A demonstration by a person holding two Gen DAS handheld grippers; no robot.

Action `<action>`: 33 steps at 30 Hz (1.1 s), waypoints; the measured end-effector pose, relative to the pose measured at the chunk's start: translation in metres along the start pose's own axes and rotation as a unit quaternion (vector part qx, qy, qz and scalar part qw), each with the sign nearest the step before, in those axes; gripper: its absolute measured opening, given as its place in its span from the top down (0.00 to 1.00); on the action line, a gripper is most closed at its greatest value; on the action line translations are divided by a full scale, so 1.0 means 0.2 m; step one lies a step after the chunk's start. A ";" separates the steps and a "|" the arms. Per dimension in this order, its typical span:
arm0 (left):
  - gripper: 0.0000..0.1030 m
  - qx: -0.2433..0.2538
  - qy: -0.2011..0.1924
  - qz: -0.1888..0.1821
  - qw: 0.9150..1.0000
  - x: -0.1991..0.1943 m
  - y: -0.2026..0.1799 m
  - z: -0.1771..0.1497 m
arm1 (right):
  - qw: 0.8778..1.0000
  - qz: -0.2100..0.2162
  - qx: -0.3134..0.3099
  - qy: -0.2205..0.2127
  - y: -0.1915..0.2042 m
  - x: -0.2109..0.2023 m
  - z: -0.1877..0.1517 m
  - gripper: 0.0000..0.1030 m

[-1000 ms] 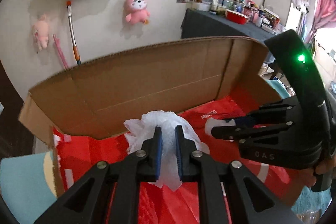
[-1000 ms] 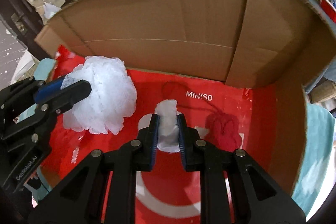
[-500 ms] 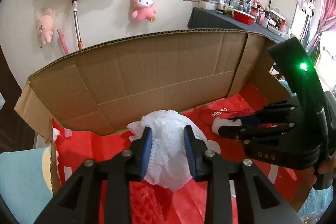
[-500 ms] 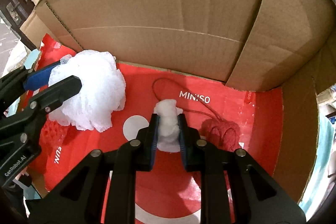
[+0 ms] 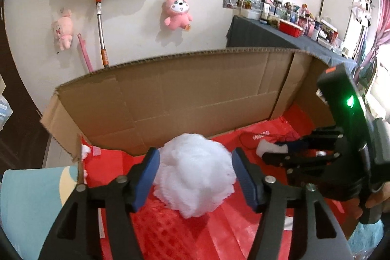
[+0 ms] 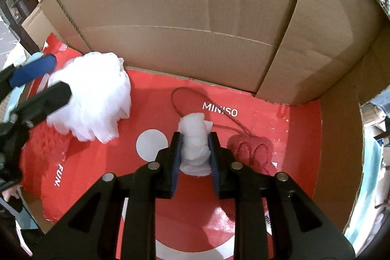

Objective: Organize soft objects
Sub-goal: 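Lower both white items into the box and open both tools, then withdraw both tools from the box toward the table items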

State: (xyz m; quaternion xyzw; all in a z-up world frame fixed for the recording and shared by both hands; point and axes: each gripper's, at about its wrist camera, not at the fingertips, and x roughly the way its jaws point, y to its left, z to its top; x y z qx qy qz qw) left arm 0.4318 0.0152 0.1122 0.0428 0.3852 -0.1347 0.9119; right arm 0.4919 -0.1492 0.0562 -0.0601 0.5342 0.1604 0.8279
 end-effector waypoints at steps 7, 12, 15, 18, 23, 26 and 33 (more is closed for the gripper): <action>0.27 -0.011 -0.019 -0.002 1.000 -0.13 0.00 0.01 | 0.999 -0.023 -0.004 -0.022 0.10 -0.02 -0.03 0.34; 0.21 -0.020 -0.039 0.004 0.999 -0.27 0.00 0.00 | 0.999 -0.023 0.004 -0.038 0.13 -0.15 -0.07 0.34; 0.15 -0.031 -0.051 0.003 0.998 -0.37 0.00 -0.02 | 0.998 -0.024 0.009 -0.055 0.16 -0.28 -0.11 0.34; 0.08 -0.037 -0.072 0.008 0.997 -0.51 -0.03 -0.05 | 0.996 -0.027 0.017 -0.079 0.19 -0.47 -0.18 0.33; 0.00 -0.035 -0.101 0.009 0.994 -0.73 -0.10 -0.13 | 0.991 -0.031 0.020 -0.126 0.22 -0.76 -0.24 0.28; 0.00 -0.027 -0.121 0.019 0.992 -0.87 -0.16 -0.18 | 0.987 -0.036 0.024 -0.154 0.22 -0.93 -0.33 0.24; 0.00 -0.046 -0.157 0.021 0.986 -1.14 -0.22 -0.34 | 0.975 -0.034 0.042 -0.217 0.27 -1.26 -0.60 0.23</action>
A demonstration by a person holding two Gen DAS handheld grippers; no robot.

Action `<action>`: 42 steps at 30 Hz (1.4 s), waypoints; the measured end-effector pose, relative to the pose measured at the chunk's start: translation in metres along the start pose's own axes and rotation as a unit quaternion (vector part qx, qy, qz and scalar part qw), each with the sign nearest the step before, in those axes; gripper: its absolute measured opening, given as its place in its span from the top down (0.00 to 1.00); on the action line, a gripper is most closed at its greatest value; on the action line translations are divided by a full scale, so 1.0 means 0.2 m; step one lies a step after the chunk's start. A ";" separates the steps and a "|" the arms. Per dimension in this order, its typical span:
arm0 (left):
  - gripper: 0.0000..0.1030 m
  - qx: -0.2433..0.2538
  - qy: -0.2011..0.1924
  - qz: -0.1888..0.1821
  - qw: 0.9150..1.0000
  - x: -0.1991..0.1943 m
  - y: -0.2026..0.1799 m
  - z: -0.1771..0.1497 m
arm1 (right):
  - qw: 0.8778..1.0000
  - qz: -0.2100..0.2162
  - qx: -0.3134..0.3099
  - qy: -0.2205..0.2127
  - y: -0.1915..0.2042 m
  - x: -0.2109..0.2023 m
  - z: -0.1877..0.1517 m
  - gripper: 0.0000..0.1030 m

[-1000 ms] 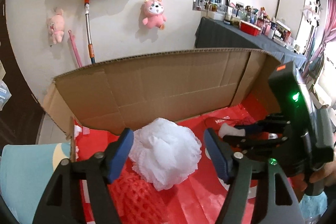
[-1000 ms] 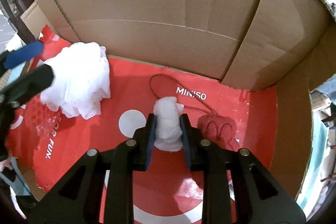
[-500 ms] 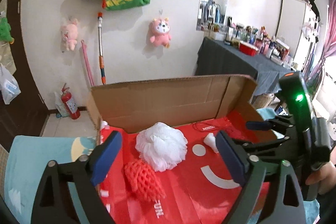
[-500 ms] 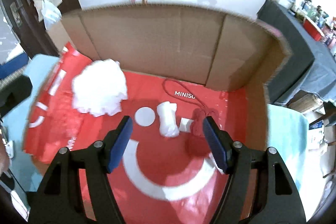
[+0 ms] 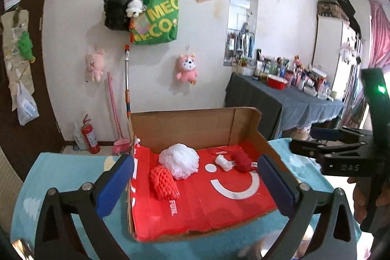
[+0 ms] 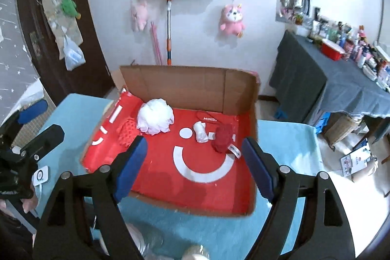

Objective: Organize soft objects
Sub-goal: 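Withdraw both tools from the box toward the table items, then grasp the black knitted pouch with the left tool while the right tool grasps the grey-white cloth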

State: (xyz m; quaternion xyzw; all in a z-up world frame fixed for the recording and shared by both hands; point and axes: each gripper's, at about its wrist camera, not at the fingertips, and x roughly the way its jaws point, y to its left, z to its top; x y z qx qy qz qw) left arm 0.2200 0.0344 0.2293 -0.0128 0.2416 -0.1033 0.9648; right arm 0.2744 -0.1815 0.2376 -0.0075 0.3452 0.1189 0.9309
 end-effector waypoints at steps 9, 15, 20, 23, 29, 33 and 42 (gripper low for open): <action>0.00 0.001 -0.058 0.004 0.998 -0.33 -0.09 -0.16 | 0.997 -0.016 -0.012 -0.076 0.06 -0.40 -0.23 0.21; 0.00 -0.017 -0.102 0.008 0.995 -0.53 -0.13 -0.27 | 0.993 0.009 -0.007 -0.120 0.12 -0.64 -0.43 0.12; 0.00 -0.018 -0.141 0.010 0.990 -0.71 -0.19 -0.38 | 0.986 -0.014 -0.010 -0.168 0.17 -0.80 -0.60 0.11; 0.00 -0.013 -0.149 0.009 0.989 -0.76 -0.23 -0.46 | 0.982 -0.023 -0.014 -0.185 0.20 -0.85 -0.71 0.07; 0.00 0.000 -0.149 0.017 0.989 -0.79 -0.30 -0.64 | 0.978 -0.038 -0.007 -0.204 0.23 -0.86 -0.93 0.07; 0.00 0.007 -0.147 0.029 0.989 -0.77 -0.34 -0.76 | 0.974 -0.067 -0.002 -0.219 0.25 -0.83 -1.06 0.07; 0.00 0.020 -0.108 0.045 0.993 -0.64 -0.39 -1.00 | 0.978 -0.073 0.021 -0.194 0.21 -0.65 -1.29 0.06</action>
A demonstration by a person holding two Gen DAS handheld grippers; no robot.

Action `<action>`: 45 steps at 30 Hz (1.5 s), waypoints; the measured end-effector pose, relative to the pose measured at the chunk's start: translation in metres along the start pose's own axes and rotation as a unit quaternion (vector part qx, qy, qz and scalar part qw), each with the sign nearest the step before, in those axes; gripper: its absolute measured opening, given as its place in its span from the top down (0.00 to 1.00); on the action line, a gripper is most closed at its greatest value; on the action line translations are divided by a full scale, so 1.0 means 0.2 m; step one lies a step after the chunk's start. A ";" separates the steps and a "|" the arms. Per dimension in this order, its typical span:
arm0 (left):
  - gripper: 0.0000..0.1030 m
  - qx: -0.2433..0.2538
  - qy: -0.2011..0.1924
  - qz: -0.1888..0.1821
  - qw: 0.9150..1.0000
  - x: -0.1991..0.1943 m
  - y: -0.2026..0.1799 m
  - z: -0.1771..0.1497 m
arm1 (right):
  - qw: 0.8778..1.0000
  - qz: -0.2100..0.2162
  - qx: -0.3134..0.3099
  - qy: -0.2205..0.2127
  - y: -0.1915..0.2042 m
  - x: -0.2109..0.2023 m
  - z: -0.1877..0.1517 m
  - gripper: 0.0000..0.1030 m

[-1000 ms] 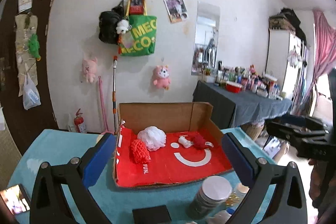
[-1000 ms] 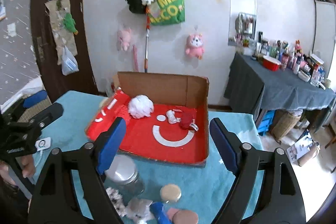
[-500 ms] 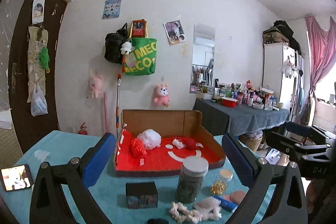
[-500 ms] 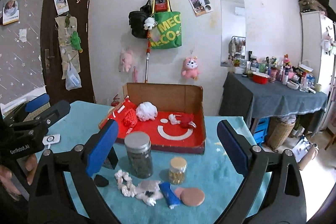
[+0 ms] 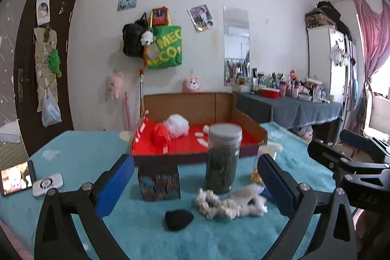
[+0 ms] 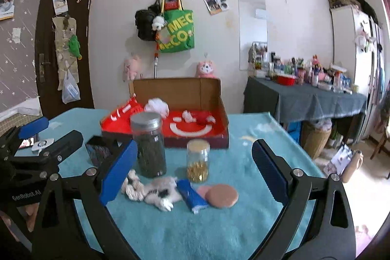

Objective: Organize soft objects
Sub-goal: 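Grasp the black knitted pouch with the left tool while the right tool grasps the grey-white cloth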

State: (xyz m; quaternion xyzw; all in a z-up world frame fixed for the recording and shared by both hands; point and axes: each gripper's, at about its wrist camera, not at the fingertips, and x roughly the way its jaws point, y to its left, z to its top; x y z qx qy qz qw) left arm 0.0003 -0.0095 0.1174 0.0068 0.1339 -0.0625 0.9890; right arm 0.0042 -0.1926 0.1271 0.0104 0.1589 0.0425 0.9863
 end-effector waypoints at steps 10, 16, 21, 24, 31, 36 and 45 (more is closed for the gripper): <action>0.00 -0.009 0.061 0.011 0.998 0.12 0.03 -0.21 | 0.998 -0.012 0.012 0.066 -0.04 0.16 -0.23 0.06; 0.00 -0.012 0.094 0.011 0.995 0.18 0.03 -0.27 | 0.996 -0.016 0.015 0.089 -0.04 0.23 -0.31 0.06; 0.00 -0.005 0.106 0.015 0.994 0.22 0.03 -0.31 | 0.994 -0.015 0.025 0.108 -0.06 0.27 -0.36 0.06; 0.00 -0.007 0.118 0.015 0.993 0.24 0.03 -0.33 | 0.993 -0.017 0.032 0.116 -0.08 0.29 -0.37 0.06; 0.00 -0.015 0.143 0.020 0.989 0.29 0.05 -0.36 | 0.990 -0.019 0.040 0.136 -0.10 0.33 -0.40 0.06; 0.00 -0.023 0.167 0.016 0.986 0.33 0.09 -0.36 | 0.988 -0.020 0.034 0.150 -0.10 0.37 -0.39 0.06; 0.00 -0.023 0.221 0.011 0.975 0.42 0.20 -0.32 | 0.983 -0.004 0.023 0.180 -0.13 0.45 -0.32 0.07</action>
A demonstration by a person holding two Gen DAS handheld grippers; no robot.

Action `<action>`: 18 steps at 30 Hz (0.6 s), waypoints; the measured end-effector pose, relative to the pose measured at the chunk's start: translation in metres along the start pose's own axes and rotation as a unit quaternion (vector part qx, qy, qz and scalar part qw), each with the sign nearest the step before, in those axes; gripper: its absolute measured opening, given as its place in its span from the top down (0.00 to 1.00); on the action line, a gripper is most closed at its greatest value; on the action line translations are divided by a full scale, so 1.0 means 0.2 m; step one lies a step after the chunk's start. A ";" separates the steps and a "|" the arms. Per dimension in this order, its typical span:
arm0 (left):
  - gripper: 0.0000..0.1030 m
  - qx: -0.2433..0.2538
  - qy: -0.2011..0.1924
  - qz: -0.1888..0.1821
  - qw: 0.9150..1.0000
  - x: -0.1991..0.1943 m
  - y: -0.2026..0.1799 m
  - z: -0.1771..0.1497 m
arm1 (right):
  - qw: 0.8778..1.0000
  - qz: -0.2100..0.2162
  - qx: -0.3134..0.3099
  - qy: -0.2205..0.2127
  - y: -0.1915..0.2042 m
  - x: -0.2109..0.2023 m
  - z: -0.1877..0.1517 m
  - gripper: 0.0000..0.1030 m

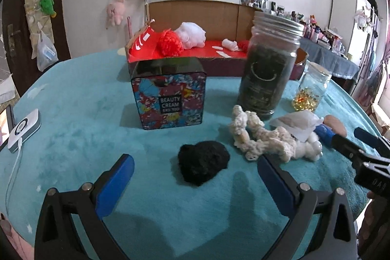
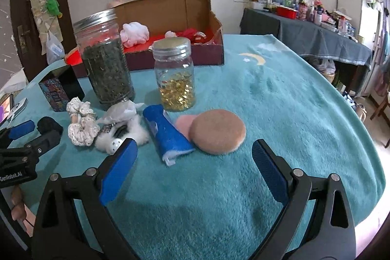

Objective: Organize soft objects
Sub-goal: 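Grasp the black knitted pouch with the left tool while the right tool grasps the grey-white cloth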

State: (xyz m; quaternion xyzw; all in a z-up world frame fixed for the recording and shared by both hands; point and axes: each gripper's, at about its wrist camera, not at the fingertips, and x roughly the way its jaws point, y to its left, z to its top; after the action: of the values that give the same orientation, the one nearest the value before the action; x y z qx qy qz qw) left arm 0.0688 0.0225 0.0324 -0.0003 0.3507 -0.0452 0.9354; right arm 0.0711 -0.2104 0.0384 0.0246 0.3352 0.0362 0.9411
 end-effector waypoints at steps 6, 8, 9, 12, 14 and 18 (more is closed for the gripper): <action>0.13 0.019 0.019 -0.025 0.999 0.02 0.04 0.04 | 0.999 0.052 -0.009 0.011 0.04 0.04 0.11 0.07; 0.24 0.026 0.026 -0.036 0.999 0.04 0.04 0.05 | 0.997 0.073 -0.011 0.017 0.07 0.07 0.15 0.07; 0.30 0.029 0.030 -0.042 0.998 0.05 0.04 0.05 | 0.997 0.078 -0.012 0.021 0.08 0.08 0.16 0.07; 0.61 0.032 0.051 -0.073 0.996 0.10 0.04 0.06 | 0.994 0.104 -0.021 0.040 0.14 0.15 0.20 0.12; 0.67 0.030 0.053 -0.085 0.995 0.11 0.05 0.07 | 0.992 0.112 -0.029 0.057 0.18 0.19 0.20 0.30; 0.70 0.037 0.049 -0.114 0.992 0.09 0.04 0.11 | 0.986 0.143 -0.033 0.076 0.21 0.22 0.20 0.79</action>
State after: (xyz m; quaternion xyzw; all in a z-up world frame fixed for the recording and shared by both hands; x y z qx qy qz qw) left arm 0.0969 0.0289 0.0377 -0.0035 0.3919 -0.1648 0.9051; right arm 0.1277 -0.1657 0.0455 0.0390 0.3971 0.1834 0.8984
